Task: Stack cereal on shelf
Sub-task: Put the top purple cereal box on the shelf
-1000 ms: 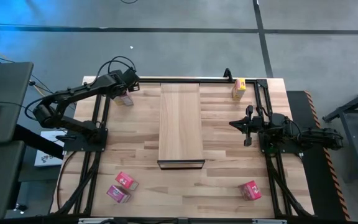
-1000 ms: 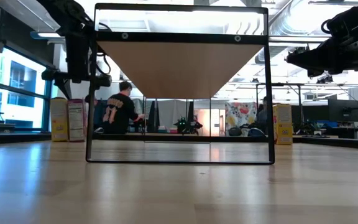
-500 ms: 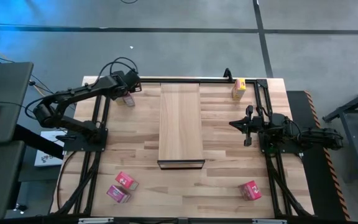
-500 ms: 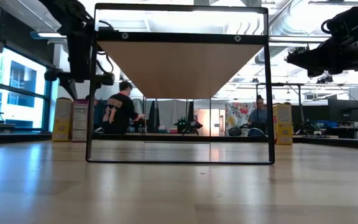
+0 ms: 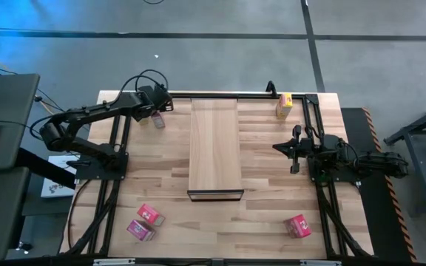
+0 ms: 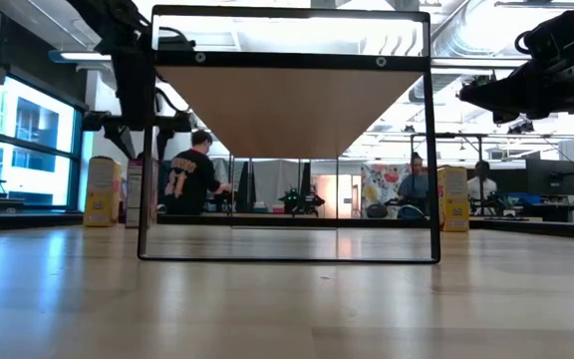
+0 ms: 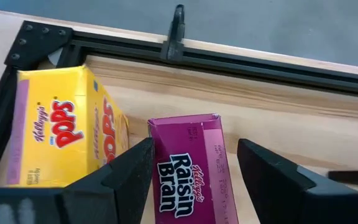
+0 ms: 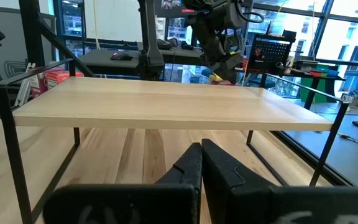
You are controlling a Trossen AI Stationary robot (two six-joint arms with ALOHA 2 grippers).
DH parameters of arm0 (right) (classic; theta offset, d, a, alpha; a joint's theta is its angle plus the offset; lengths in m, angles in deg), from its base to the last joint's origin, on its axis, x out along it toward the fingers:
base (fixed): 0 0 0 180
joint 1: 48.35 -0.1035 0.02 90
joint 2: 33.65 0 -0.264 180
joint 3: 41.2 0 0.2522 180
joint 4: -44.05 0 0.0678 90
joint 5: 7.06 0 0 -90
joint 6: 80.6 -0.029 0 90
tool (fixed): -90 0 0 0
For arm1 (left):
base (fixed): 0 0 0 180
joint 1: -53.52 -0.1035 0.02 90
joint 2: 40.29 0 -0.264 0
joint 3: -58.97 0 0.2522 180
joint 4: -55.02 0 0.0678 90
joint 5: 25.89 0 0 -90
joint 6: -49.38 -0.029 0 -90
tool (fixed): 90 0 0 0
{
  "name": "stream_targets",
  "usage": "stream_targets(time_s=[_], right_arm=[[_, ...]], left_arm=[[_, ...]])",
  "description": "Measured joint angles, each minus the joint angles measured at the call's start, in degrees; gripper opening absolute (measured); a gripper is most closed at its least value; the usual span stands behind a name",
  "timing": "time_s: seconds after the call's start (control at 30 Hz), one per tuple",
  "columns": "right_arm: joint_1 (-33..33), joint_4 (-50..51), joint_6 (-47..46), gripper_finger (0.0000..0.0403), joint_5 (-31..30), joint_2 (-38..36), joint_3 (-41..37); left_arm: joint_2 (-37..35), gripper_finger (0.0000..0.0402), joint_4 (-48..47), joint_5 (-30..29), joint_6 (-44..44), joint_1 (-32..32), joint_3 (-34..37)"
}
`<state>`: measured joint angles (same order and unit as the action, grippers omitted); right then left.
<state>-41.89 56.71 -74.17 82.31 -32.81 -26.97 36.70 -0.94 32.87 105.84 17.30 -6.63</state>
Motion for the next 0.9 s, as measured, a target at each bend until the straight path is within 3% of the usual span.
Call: stream_targets(time_s=[0.9], right_arm=[[0.0,0.0,0.0,0.0,0.0,0.0,0.0]], left_arm=[[-3.8,0.023,-0.2,-0.2,-0.1,3.7,0.2]])
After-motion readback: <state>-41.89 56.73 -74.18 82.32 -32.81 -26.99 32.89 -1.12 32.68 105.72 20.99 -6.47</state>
